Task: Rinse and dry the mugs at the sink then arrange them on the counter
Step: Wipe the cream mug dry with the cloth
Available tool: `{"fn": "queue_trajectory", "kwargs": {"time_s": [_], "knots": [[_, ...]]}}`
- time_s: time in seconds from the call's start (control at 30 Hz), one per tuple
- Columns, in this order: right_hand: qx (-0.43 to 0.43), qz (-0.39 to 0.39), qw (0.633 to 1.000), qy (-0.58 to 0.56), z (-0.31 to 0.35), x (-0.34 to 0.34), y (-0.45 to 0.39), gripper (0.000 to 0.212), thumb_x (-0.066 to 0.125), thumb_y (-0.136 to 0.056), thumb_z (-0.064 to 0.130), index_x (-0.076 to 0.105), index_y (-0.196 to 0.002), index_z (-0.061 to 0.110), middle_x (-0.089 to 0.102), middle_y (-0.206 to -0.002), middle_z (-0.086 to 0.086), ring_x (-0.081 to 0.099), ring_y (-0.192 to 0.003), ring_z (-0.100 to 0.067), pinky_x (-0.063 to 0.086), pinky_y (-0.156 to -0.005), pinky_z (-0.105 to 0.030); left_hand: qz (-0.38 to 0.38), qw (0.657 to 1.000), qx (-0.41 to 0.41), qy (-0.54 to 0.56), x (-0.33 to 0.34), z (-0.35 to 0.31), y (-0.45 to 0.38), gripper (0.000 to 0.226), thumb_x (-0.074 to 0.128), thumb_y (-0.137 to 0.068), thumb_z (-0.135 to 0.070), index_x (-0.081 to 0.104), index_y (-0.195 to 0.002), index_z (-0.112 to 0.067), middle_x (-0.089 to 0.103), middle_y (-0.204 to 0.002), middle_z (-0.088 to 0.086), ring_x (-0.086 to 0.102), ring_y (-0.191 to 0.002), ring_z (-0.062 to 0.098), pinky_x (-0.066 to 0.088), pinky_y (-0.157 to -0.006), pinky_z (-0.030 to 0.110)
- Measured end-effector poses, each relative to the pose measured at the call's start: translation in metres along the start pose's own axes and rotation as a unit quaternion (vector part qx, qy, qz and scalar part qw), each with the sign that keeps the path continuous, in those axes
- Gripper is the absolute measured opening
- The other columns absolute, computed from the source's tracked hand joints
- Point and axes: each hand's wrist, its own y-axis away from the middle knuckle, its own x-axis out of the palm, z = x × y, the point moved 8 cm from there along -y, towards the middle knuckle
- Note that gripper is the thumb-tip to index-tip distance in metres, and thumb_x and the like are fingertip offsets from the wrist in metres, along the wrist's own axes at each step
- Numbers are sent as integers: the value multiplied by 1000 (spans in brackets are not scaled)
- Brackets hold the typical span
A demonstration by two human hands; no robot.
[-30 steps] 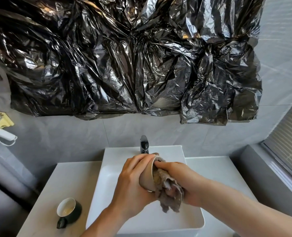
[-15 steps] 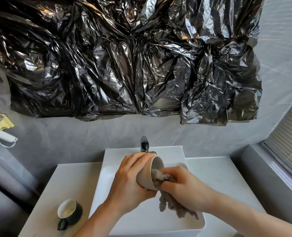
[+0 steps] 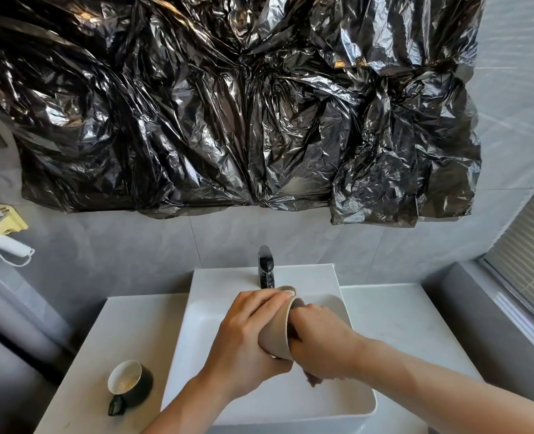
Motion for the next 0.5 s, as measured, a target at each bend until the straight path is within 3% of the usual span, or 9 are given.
{"fn": "queue_trajectory", "kwargs": {"time_s": [0.13,0.27,0.4,0.43,0.5], "knots": [[32,62,987,-146,-8,5,2,25,49,-93,17,45,-68,19,53,-74,4,48,-72,-18,42,-68,-31,-2,1000,-4,3,-1,5,6,97,89,-53,-37,60,-144,-23,51,-145,-23,52,-130,7,46,-105,21],[59,66,940,-330,-15,9,7,19,56,-85,26,63,-84,8,59,-78,3,55,-76,-13,47,-78,-32,-24,999,-24,6,-7,12,6,99,97,-52,-39,60,-143,-24,50,-143,-25,53,-127,5,42,-105,14],[130,50,833,-536,-25,19,15,22,61,-95,17,74,-107,3,78,-104,-13,75,-99,-29,60,-87,-36,-46,998,-45,9,-12,13,4,91,95,-61,-47,62,-141,-20,56,-140,-17,53,-126,5,42,-105,13],[144,50,804,-575,-24,22,16,24,59,-100,14,73,-113,-1,78,-108,-17,76,-99,-31,61,-83,-35,-52,997,-47,10,-13,11,4,85,90,-66,-49,62,-141,-20,57,-139,-16,53,-126,4,41,-106,12],[163,56,765,-620,-21,27,19,25,54,-104,13,73,-105,-3,78,-95,-17,76,-79,-24,60,-65,-28,-58,997,-51,13,-12,8,5,75,83,-75,-48,61,-142,-24,57,-139,-17,52,-126,3,39,-106,10]]}}
